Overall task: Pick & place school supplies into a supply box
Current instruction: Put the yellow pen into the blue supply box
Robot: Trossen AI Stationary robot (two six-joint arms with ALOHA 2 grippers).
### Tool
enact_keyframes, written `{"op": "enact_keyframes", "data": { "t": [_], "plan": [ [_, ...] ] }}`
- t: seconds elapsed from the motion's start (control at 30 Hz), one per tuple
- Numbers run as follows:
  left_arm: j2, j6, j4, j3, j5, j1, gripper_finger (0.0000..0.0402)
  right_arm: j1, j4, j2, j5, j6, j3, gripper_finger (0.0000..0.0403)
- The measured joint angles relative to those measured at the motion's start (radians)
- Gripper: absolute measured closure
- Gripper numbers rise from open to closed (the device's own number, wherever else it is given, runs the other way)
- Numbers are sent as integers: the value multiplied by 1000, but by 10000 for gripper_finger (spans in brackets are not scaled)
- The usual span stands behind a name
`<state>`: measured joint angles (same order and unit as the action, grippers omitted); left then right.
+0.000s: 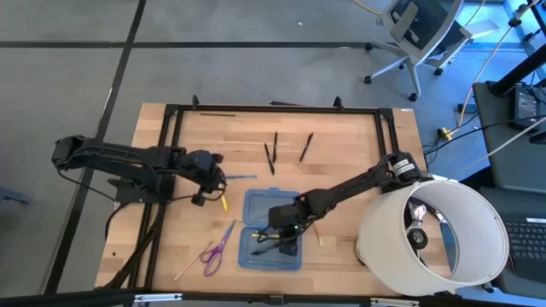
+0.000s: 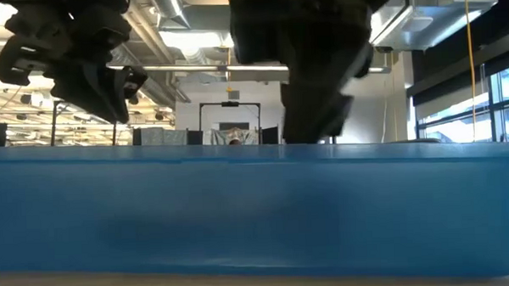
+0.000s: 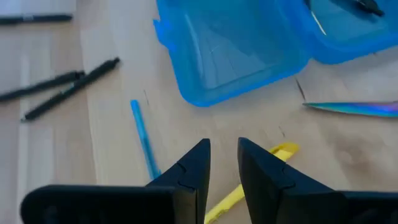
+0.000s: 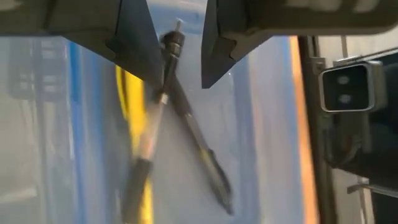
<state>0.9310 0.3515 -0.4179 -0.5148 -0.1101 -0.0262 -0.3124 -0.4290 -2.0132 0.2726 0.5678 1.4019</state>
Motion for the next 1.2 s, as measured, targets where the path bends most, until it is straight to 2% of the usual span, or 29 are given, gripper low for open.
{"op": "enact_keyframes", "data": {
  "t": [0.17,0.37,0.47,0.7,1.03,1.2],
  "plan": [
    [13,14,-5,0,31,45,327,22,-29,1,-27,-77,65,290],
    [78,70,-4,0,13,101,327,66,-156,0,-50,-103,113,290],
    [128,116,-5,0,37,125,327,83,-231,0,-51,-104,137,290],
    [200,81,-1,0,49,139,327,98,-243,1,-53,-105,154,290],
    [209,105,19,0,85,138,327,120,-246,1,-54,-103,155,290],
    [209,100,19,0,84,139,305,126,-243,1,-54,-102,155,290]
  ]
}}
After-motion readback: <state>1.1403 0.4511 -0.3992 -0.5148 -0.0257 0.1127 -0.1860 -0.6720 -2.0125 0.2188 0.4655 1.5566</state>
